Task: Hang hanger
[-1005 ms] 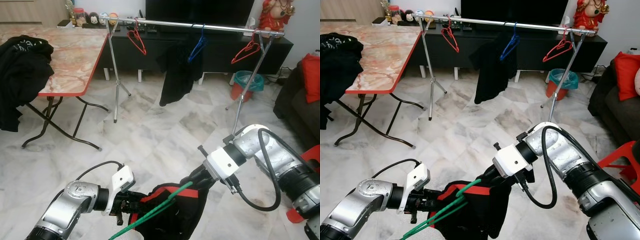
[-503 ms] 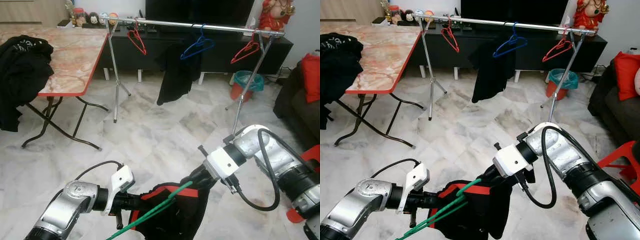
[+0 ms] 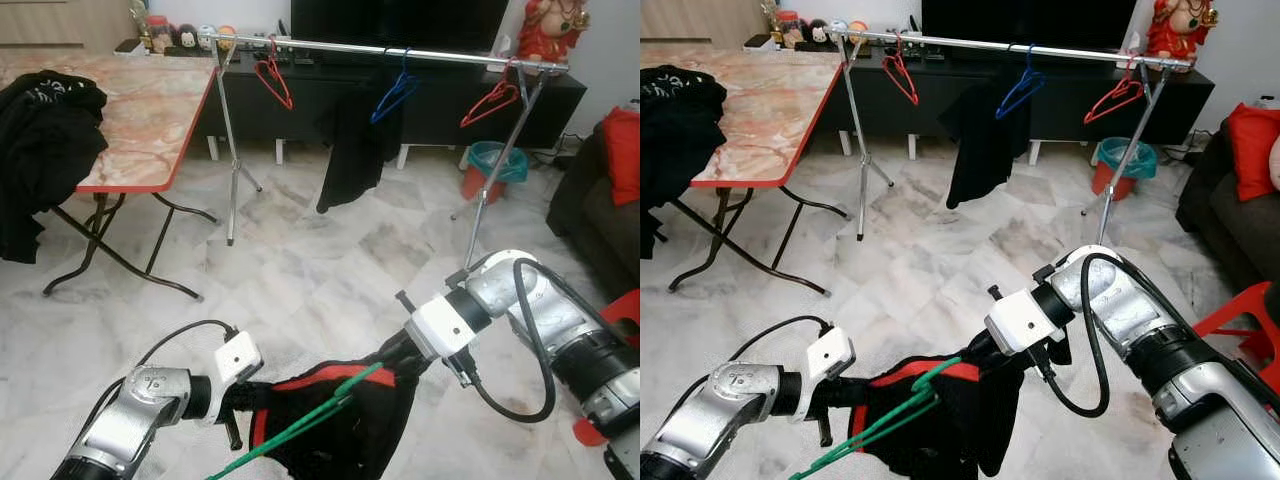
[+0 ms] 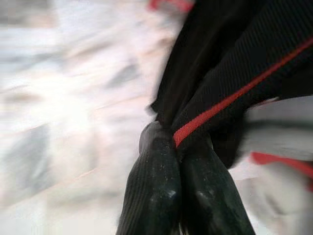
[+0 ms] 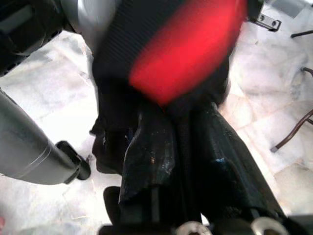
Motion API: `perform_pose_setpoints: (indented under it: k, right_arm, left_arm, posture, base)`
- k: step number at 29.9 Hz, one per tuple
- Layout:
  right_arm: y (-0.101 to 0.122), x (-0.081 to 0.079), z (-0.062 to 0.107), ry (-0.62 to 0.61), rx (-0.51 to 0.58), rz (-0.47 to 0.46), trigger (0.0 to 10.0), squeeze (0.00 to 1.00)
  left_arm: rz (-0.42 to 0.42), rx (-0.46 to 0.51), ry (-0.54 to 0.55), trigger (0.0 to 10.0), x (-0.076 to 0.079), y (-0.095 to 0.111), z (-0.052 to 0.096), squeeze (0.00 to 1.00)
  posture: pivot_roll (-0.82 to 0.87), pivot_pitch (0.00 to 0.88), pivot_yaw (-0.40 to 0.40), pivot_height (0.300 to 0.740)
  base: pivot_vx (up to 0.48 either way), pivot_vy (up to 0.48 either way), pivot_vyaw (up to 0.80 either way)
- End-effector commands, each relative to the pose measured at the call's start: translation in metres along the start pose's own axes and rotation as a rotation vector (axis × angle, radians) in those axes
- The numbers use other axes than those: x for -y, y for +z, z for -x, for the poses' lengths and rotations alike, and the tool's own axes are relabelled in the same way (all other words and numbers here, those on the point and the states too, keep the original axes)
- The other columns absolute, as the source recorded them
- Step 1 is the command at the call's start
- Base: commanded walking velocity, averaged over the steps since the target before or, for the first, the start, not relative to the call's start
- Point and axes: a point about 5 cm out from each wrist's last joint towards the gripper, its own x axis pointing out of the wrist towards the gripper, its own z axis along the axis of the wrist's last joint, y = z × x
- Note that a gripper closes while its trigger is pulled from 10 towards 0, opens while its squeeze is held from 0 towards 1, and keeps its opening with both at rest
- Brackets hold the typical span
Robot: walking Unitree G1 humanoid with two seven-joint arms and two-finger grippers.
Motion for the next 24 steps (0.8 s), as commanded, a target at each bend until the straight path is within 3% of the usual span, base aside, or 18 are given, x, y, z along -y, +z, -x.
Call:
perform_pose_setpoints:
  k: [1, 7, 8, 9, 15, 17, 24]
  right_arm:
    - [0.0, 0.001, 0.011, -0.013, -0.048, 0.019, 10.0, 0.0]
    - [-0.006, -0.002, 0.014, 0.003, -0.115, 0.019, 10.0, 0.0]
    - [-0.008, -0.002, 0.015, 0.006, -0.142, 0.02, 10.0, 0.0]
    - [-0.016, -0.005, 0.018, 0.016, -0.245, 0.035, 10.0, 0.0]
    - [-0.022, -0.002, 0.019, -0.028, -0.33, 0.042, 10.0, 0.0]
    - [-0.026, 0.0, 0.021, -0.051, -0.405, 0.063, 10.0, 0.0]
    - [-0.033, 0.003, 0.017, -0.124, -0.46, 0.09, 10.0, 0.0]
  left_arm:
    - [-0.022, -0.047, 0.1, 10.0, -0.01, -0.008, 0.005, 0.0]
    - [-0.032, -0.069, 0.142, 10.0, -0.014, -0.013, 0.008, 0.0]
    - [-0.033, -0.073, 0.146, 10.0, -0.014, -0.014, 0.008, 0.0]
    - [-0.044, -0.09, 0.158, 10.0, -0.016, -0.016, 0.009, 0.0]
    - [-0.059, -0.111, 0.172, 10.0, -0.019, -0.02, 0.008, 0.0]
    - [-0.066, -0.116, 0.177, 10.0, -0.02, -0.02, 0.008, 0.0]
    - [-0.065, -0.129, 0.174, 10.0, -0.021, -0.022, 0.009, 0.0]
  posture:
    - [0.02, 0.0, -0.055, 0.74]
    - [0.02, 0.0, -0.053, 0.74]
    - [0.02, 0.0, -0.052, 0.74]
    - [0.02, 0.0, -0.052, 0.74]
    - [0.01, 0.0, -0.048, 0.74]
    - [0.01, 0.0, -0.047, 0.74]
    - [0.01, 0.0, -0.046, 0.74]
  base:
    - [0.0, 0.0, 0.0]
    - [0.0, 0.0, 0.0]
    - [0.0, 0.0, 0.0]
    - [0.0, 0.0, 0.0]
    - [0.0, 0.0, 0.0]
    - [0.0, 0.0, 0.0]
    - [0.0, 0.0, 0.0]
